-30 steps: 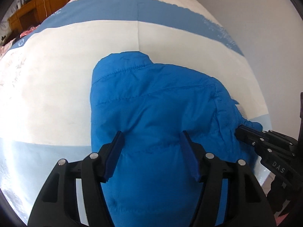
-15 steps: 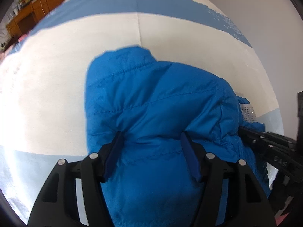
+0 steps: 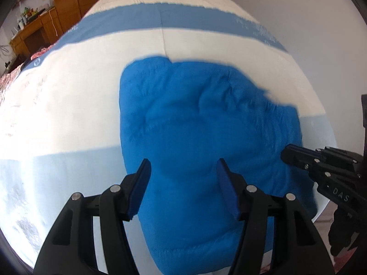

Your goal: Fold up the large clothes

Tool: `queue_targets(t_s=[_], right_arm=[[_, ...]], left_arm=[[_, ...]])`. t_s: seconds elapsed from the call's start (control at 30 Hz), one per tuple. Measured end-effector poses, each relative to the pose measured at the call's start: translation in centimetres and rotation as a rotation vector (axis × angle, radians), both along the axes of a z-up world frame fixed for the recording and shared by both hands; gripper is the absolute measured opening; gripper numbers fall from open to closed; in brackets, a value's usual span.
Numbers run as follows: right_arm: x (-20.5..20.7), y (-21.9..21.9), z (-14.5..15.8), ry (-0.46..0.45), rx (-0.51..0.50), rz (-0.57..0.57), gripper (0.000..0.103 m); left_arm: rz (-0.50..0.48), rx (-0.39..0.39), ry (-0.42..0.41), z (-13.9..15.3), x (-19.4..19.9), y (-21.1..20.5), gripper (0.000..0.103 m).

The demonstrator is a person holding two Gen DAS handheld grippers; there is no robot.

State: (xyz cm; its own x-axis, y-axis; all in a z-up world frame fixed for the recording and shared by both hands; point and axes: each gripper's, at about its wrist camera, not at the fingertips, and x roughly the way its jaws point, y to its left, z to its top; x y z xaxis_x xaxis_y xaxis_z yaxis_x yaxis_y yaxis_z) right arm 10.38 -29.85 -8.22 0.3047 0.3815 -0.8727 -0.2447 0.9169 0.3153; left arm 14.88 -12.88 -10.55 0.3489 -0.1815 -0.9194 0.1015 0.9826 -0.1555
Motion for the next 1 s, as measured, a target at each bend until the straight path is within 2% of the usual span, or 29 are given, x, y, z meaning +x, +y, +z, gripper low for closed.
queue_targets(t_s=[0.07,0.2,0.4,0.47,0.53,0.57,0.6,0.63,0.7,0.77,0.83,1.0], right_arm=[[-0.1,-0.3,-1.5,0.017,0.004,-0.008,0.011],[0.3,-1.1,-3.6,0.05,0.069,-0.04,0.011],[0.4,-0.7,-3.0,0.035,0.038,-0.025,0.011],[0.3,-0.8,-1.9,0.019,0.052,-0.023,0.018],[-0.3,-1.5,-0.5,-0.017,0.074,-0.023,0.035],[-0.5,-2.0,0.1,-0.039,0.074,-0.033,0.048],[-0.8,-2.7,0.9,-0.063,0.077,-0.046,0.058],[-1.1,-3.3,1.4,-0.073,0.084,-0.054,0.062],[-1.2,-4.7,2.0,-0.083,0.104,-0.074,0.08],[-1.3,-5.6,1.6,-0.072,0.114,-0.079,0.087],[-1.0,-6.4,0.3,-0.029,0.129,-0.095,0.087],[-0.1,-7.6,-3.9,0.103,0.325,-0.099,0.096]], left_arm=[[0.004,-0.027,0.033,-1.3,-0.3,0.1,0.06],[0.005,-0.017,0.032,-3.0,-0.3,0.0,0.065],[0.004,-0.01,0.028,-3.2,-0.6,0.0,0.066],[0.007,-0.022,0.029,-2.5,-0.7,0.4,0.066],[0.008,-0.004,0.01,-1.7,-1.1,0.8,0.065],[0.004,0.003,0.0,-1.3,-1.4,1.3,0.07],[-0.001,-0.008,0.001,-1.1,-1.7,1.6,0.076],[-0.005,-0.03,0.007,-1.0,-1.9,2.1,0.078],[-0.004,-0.058,0.016,-1.1,-2.4,3.0,0.079],[-0.006,-0.089,0.03,-1.6,-2.7,3.8,0.081],[-0.001,-0.122,0.049,-2.2,-2.7,4.9,0.081],[-0.018,-0.232,0.096,-3.9,-2.5,5.4,0.085]])
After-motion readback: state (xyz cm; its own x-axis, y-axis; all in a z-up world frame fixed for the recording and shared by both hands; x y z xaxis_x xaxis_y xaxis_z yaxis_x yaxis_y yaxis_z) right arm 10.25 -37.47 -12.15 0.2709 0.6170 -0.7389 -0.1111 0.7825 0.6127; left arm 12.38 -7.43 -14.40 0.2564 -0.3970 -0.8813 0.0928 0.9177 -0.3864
